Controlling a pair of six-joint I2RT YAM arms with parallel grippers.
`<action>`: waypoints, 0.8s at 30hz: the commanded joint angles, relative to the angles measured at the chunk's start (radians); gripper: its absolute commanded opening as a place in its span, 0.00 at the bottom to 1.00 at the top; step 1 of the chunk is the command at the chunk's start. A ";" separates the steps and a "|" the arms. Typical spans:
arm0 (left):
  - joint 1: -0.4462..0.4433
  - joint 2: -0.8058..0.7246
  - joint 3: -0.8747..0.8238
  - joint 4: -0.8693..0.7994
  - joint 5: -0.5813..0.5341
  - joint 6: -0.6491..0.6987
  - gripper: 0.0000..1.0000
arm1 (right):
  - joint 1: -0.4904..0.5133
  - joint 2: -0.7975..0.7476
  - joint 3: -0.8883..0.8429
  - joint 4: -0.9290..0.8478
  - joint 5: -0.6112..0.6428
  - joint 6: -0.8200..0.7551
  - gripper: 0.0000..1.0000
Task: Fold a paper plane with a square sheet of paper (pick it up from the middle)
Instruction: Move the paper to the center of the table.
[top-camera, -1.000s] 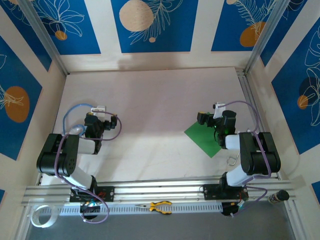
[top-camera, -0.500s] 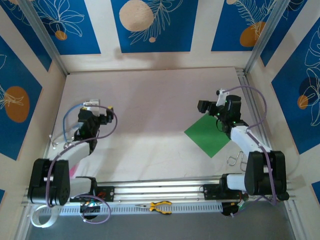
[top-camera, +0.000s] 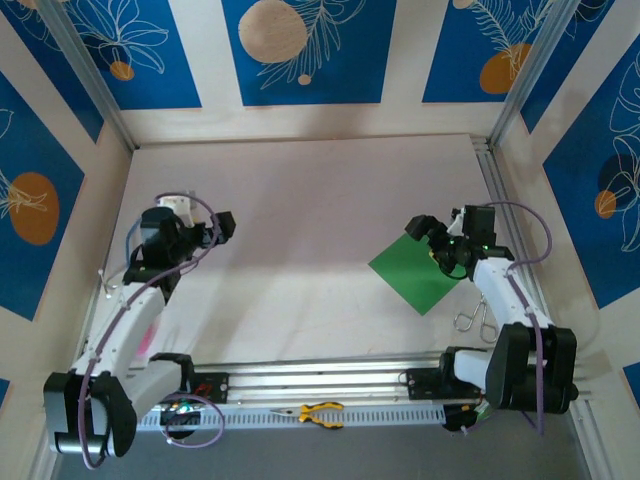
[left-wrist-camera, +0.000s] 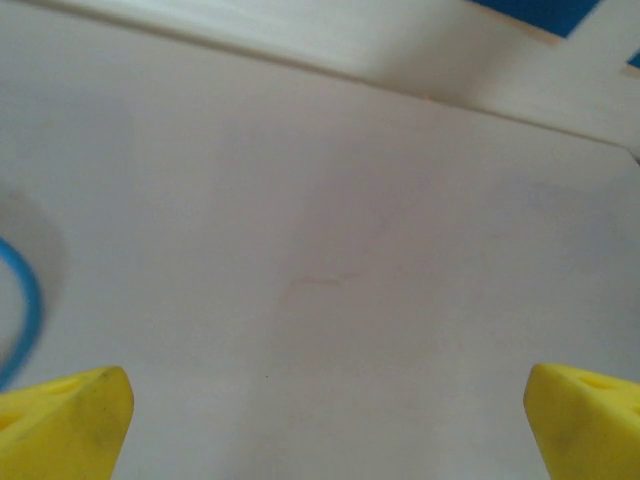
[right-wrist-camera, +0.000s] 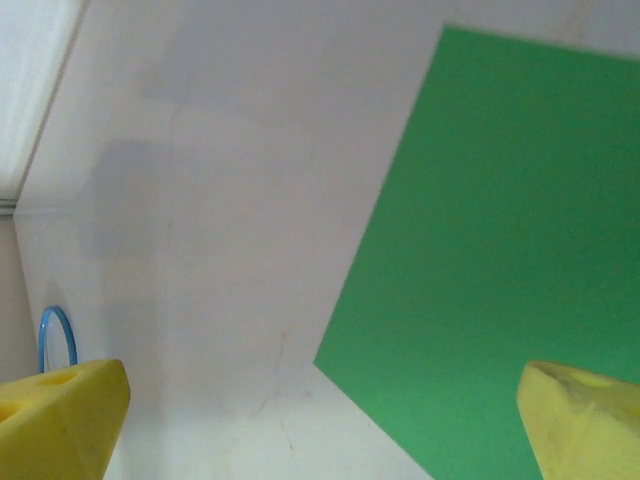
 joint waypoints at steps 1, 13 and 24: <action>0.009 0.035 0.061 -0.172 0.134 -0.036 1.00 | -0.001 0.060 0.008 -0.073 -0.080 0.035 0.99; 0.005 0.062 0.141 -0.377 0.084 -0.004 1.00 | 0.058 0.207 0.059 -0.114 -0.037 0.013 0.97; 0.008 0.024 0.217 -0.522 -0.236 -0.020 1.00 | 0.208 0.357 0.157 -0.149 -0.026 -0.016 0.96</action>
